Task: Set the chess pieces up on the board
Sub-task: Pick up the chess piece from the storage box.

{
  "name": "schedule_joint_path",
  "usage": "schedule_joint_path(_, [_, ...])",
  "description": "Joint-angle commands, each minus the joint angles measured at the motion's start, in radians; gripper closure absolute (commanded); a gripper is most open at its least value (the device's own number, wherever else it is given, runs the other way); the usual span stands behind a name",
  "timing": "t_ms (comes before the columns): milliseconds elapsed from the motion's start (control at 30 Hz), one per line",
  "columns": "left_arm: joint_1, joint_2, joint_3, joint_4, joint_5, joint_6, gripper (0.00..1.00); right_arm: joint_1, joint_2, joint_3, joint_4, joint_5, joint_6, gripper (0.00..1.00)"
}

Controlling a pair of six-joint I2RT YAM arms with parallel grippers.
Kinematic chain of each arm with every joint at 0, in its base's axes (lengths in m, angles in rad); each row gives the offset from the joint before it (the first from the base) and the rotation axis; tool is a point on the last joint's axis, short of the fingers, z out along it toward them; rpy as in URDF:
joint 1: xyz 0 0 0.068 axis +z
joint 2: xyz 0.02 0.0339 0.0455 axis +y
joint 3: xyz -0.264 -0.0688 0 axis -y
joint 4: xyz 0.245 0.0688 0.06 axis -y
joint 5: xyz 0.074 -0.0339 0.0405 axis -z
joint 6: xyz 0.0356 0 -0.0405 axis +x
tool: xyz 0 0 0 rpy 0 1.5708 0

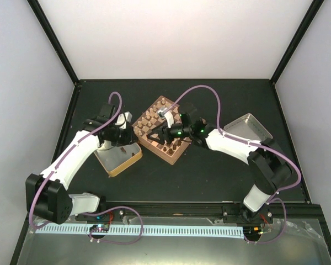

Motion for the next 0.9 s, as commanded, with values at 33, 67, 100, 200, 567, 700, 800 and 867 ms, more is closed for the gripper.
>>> schedule_joint_path(33, [0.008,-0.003,0.066,0.004,0.163,-0.014,0.98,0.022,-0.015,-0.044,0.133,0.025,-0.117,0.46])
schedule_joint_path(67, [0.009,0.006,0.073,0.002,0.182,-0.013,0.98,0.022,-0.02,-0.053,0.147,0.04,-0.097,0.46])
schedule_joint_path(100, [0.009,0.012,0.077,0.005,0.194,-0.012,0.98,0.021,-0.026,-0.055,0.149,0.065,-0.079,0.46])
schedule_joint_path(200, [0.008,0.036,0.084,0.034,0.219,-0.025,0.98,0.019,-0.057,-0.091,0.182,0.142,-0.047,0.45])
schedule_joint_path(567, [-0.015,0.103,0.175,0.14,0.343,-0.149,0.98,0.01,-0.092,-0.297,0.499,0.199,-0.185,0.42])
schedule_joint_path(700, [-0.021,0.094,0.172,0.192,0.403,-0.227,0.98,0.009,-0.076,-0.386,0.738,0.226,-0.206,0.41])
schedule_joint_path(800, [-0.026,0.086,0.173,0.227,0.436,-0.281,0.98,0.01,-0.052,-0.404,0.86,0.241,-0.219,0.41])
schedule_joint_path(867, [-0.029,0.08,0.171,0.255,0.457,-0.321,0.98,0.01,-0.029,-0.398,0.929,0.251,-0.222,0.41])
